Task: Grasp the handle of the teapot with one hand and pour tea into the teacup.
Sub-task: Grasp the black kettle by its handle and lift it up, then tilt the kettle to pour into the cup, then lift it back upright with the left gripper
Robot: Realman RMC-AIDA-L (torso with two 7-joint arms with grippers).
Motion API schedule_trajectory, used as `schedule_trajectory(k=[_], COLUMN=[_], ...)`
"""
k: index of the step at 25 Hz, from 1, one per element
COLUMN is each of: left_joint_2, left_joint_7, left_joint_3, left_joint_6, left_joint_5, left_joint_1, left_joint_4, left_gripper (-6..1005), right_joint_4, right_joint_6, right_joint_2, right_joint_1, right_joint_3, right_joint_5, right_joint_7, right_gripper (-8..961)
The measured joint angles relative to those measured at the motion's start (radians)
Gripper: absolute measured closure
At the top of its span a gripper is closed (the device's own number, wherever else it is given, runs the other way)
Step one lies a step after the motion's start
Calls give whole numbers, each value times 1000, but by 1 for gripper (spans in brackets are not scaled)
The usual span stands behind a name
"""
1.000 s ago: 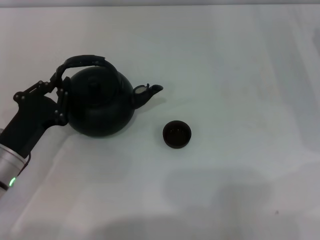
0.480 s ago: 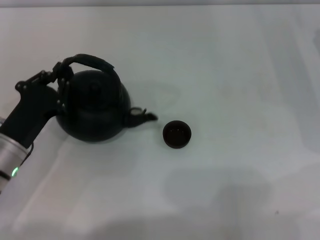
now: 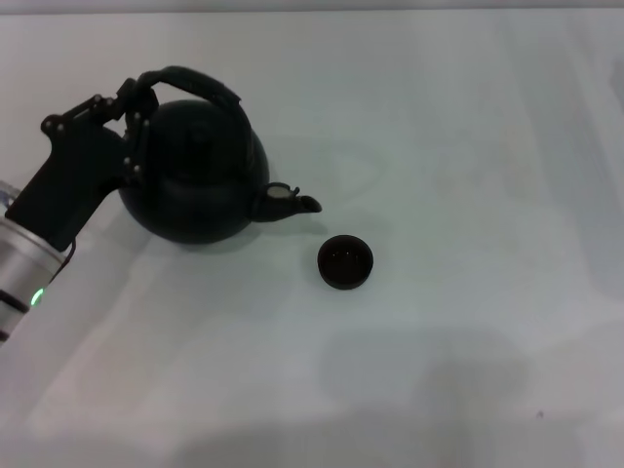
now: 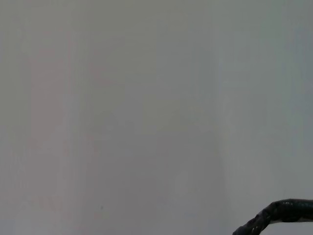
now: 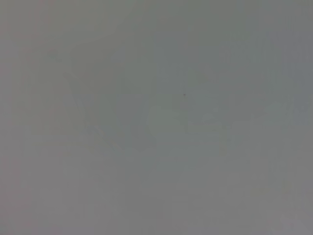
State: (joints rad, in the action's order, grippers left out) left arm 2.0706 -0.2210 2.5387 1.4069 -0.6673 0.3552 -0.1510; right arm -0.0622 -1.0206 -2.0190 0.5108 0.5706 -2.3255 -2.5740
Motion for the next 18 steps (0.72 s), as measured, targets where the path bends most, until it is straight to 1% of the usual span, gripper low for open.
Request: schedule_trajectory(k=[3,7,10,15,18], left_joint_2=[-1,-1,-1,-3,-4], left_joint_7=[2,52,112,148,200], left_joint_3=[7,10,9,3,3], left_joint_6=[15,41,49,65,79], left_joint_5=[19,89,99,97,96], left_joint_1=[22,49,52,53,55], left_joint_4=[16,40,40,42,52], left_gripper=[867,867,868,870,873], right_joint_4=[1,4,5,6,6], right_joint_6=[0,-3,-3,-2,-1], right_joint_2=[-1,-2,-3,-3,-3], right_joint_1=[0,2,4,5,5], right_joint_3=[0,1,3,6,7], right_joint_5=[0,0,0,1,2], right_joint_7=[0,1,1,2,2], right_gripper=[109,109,109,109,109])
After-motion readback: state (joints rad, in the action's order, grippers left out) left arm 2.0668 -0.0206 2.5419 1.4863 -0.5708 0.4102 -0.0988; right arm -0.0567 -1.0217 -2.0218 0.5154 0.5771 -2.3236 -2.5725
